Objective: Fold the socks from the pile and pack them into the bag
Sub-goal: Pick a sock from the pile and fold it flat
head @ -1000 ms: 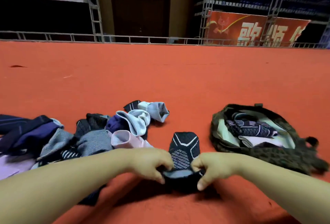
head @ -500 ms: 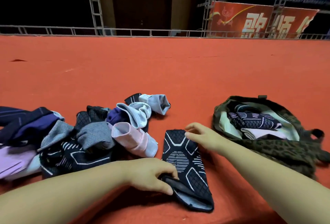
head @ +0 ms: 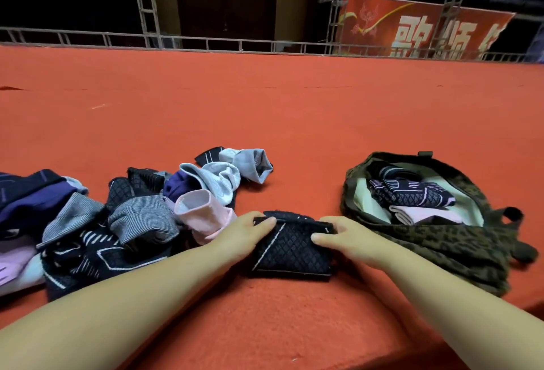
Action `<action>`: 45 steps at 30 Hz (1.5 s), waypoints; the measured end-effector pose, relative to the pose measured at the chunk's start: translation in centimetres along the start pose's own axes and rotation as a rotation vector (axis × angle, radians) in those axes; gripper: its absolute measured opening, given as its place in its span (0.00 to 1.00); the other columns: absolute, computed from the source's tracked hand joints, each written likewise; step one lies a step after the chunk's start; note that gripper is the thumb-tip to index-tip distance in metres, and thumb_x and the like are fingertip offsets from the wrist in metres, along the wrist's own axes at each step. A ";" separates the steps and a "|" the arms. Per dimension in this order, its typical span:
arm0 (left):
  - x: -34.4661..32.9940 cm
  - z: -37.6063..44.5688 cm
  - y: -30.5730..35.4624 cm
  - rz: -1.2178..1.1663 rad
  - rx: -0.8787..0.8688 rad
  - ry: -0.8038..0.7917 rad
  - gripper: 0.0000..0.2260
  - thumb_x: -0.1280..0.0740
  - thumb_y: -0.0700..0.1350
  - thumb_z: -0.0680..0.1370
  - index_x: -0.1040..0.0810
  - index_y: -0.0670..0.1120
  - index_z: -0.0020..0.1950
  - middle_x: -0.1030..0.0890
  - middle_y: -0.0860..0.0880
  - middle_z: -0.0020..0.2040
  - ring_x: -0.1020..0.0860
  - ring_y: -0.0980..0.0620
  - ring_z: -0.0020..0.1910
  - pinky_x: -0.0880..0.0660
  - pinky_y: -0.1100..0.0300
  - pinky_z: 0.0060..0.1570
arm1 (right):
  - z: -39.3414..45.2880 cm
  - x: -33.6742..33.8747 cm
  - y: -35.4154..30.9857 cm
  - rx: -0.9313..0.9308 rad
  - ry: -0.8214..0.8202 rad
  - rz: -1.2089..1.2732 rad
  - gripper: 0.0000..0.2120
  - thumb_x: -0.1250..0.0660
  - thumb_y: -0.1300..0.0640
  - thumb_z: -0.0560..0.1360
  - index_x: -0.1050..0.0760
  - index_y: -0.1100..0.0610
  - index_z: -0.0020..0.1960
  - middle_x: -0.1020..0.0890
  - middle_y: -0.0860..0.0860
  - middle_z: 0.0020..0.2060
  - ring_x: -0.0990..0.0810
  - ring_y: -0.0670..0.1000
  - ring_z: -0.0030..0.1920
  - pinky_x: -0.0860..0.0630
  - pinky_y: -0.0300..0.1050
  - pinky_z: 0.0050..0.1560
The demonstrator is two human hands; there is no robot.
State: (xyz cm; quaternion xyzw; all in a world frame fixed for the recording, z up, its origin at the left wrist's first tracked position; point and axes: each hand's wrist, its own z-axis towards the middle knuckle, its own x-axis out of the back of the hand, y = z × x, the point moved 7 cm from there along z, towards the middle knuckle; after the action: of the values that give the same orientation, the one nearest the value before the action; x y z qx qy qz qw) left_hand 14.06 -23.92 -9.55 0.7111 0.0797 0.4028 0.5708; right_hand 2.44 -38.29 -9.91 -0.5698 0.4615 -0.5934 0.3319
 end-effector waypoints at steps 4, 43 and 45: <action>-1.6 -0.8 0.1 -0.293 0.027 -0.258 0.06 0.30 0.46 0.71 0.24 0.48 0.45 0.19 0.56 0.37 0.23 0.59 0.35 0.28 0.66 0.37 | 1.2 1.7 1.4 -0.015 0.355 -0.005 0.07 0.39 0.54 0.80 0.25 0.55 0.50 0.19 0.49 0.45 0.21 0.47 0.46 0.25 0.52 0.56; -0.9 -1.6 -3.2 0.294 -0.260 0.105 0.21 0.42 0.63 0.71 0.19 0.53 0.53 0.18 0.56 0.50 0.22 0.55 0.54 0.27 0.50 0.58 | -1.5 0.1 0.2 0.177 0.517 -0.514 0.07 0.41 0.50 0.78 0.29 0.52 0.45 0.24 0.47 0.38 0.26 0.50 0.41 0.36 0.41 0.43; -0.9 -1.7 -2.7 0.309 -0.269 0.146 0.21 0.45 0.62 0.72 0.19 0.51 0.47 0.17 0.55 0.44 0.21 0.55 0.47 0.26 0.50 0.51 | -1.8 0.4 0.6 0.141 0.552 -0.437 0.07 0.39 0.55 0.79 0.32 0.49 0.42 0.23 0.48 0.35 0.25 0.50 0.37 0.33 0.45 0.41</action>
State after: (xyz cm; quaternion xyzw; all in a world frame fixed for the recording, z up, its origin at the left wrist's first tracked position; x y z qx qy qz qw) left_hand 13.29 -22.29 -12.26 0.6012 -0.0438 0.5430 0.5847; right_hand 0.55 -38.58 -10.14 -0.4493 0.3589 -0.8122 0.0984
